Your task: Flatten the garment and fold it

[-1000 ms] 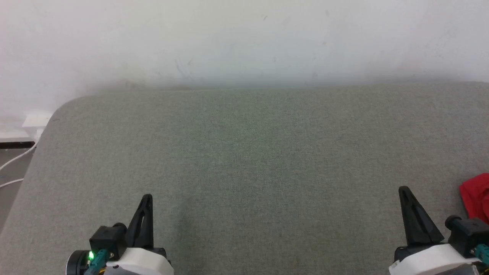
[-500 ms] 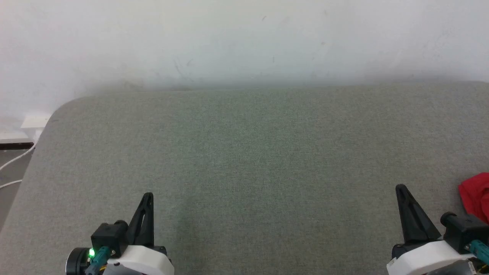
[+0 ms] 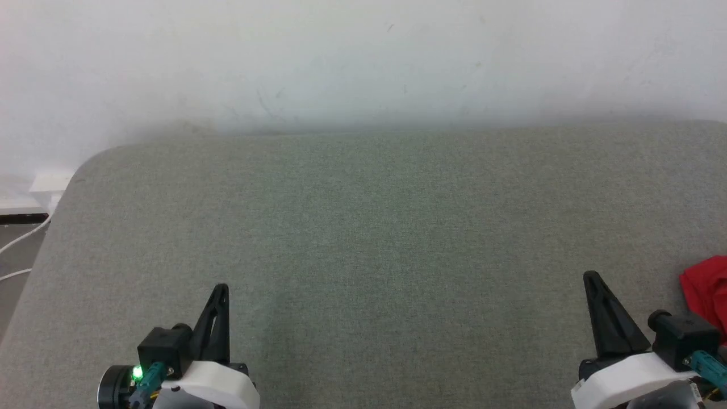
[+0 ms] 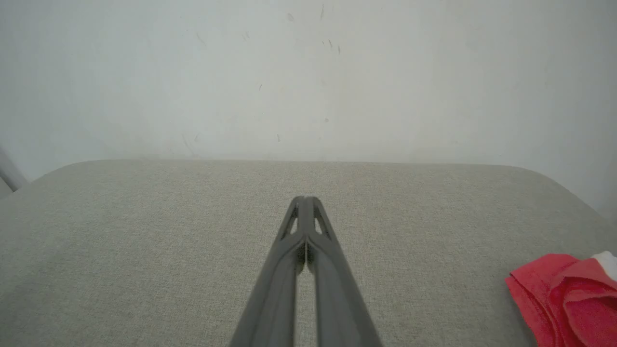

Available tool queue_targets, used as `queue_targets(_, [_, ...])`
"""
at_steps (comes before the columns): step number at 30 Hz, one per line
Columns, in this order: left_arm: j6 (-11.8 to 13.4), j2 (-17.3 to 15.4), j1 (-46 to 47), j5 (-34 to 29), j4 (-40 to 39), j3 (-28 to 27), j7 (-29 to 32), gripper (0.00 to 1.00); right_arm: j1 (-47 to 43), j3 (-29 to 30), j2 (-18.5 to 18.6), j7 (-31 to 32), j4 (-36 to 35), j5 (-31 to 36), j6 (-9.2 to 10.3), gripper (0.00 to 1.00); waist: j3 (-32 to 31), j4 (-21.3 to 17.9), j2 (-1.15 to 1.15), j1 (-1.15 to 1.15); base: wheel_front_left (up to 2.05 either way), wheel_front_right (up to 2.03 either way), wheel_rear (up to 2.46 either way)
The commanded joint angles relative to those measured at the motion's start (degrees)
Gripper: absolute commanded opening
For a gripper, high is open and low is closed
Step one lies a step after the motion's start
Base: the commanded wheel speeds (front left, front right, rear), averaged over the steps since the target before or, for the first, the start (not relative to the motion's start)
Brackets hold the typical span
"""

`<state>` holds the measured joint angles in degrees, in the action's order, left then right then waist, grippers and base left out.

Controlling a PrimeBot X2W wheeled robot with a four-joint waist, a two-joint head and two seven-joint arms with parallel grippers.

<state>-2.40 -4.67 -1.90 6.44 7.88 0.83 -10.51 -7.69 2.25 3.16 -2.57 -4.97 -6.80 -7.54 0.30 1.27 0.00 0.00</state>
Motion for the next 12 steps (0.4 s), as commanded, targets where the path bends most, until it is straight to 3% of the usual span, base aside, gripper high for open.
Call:
queue_targets(1, [0.40, 0.24, 0.55, -0.60, -0.56, -0.14, 0.41, 0.00, 0.97, -0.11, -0.09, 0.11, 0.21, 0.52, 0.02, 0.00, -0.01, -0.02, 0.00, 0.00, 0.00, 0.00, 0.00])
queue_targets(12, [0.65, 0.44, 0.72, -1.34, -1.50, -0.22, 1.70, 0.00, 1.83, -0.38, -0.11, 0.43, 0.81, 1.32, 0.02, 0.00, -0.04, -0.18, 0.00, 0.00, 0.00, 0.00, 0.00])
